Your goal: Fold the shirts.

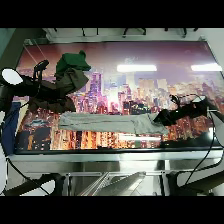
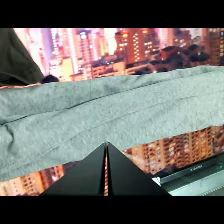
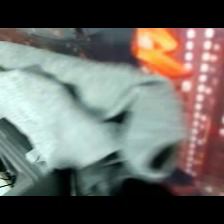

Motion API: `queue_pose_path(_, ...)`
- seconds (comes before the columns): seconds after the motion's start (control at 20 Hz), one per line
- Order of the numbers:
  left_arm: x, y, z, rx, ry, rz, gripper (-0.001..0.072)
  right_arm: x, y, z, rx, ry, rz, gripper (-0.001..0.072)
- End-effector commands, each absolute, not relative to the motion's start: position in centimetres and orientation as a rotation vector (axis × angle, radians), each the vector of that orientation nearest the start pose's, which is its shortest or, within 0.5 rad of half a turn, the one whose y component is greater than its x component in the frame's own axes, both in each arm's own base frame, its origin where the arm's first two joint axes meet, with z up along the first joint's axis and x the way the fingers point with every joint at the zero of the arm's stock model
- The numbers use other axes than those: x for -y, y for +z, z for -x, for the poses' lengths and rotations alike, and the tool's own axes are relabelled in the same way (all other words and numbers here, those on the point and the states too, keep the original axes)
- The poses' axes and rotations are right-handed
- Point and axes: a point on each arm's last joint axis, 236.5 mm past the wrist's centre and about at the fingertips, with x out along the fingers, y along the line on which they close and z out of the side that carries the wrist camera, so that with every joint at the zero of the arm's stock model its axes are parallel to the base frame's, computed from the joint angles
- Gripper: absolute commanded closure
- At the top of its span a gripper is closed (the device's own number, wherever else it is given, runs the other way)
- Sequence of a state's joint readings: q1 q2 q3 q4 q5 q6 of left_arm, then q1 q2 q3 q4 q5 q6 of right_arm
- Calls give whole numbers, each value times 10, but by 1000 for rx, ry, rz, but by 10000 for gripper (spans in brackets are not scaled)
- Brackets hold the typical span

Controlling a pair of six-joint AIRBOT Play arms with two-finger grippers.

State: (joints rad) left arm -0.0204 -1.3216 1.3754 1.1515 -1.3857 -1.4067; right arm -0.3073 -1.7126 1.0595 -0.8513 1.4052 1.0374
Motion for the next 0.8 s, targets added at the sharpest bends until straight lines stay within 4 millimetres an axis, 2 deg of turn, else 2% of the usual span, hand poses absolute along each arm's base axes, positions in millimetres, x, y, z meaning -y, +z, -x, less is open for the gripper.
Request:
queue_pose_path(0.0, 120, 73, -378, -1276, -456, 162, 689, -81, -85, -326, -1596, 667, -724, 691)
queue_pose_path(0.1, 132, 71, -378, -1263, -469, 157, 688, -76, -68, -317, -1602, 687, -679, 692)
queue_pose_path(0.25, 167, 53, -376, -1245, -495, 152, 688, -45, -36, -304, -1591, 551, -522, 692)
queue_pose_path(0.35, 208, 39, -372, -1202, -550, 162, 688, -27, -6, -298, -1537, 425, -433, 692)
queue_pose_path(0.4, 232, 32, -367, -1198, -587, 182, 688, -26, 11, -296, -1494, 393, -419, 692)
queue_pose_path(0.5, 285, 9, -352, -1230, -662, 220, 689, -27, 41, -294, -1413, 335, -426, 692)
queue_pose_path(0.6, 327, -18, -335, -1280, -727, 161, 689, -31, 66, -292, -1348, 316, -435, 692)
queue_pose_path(0.75, 385, -47, -316, -1328, -816, 79, 689, -45, 93, -289, -1293, 353, -470, 692)
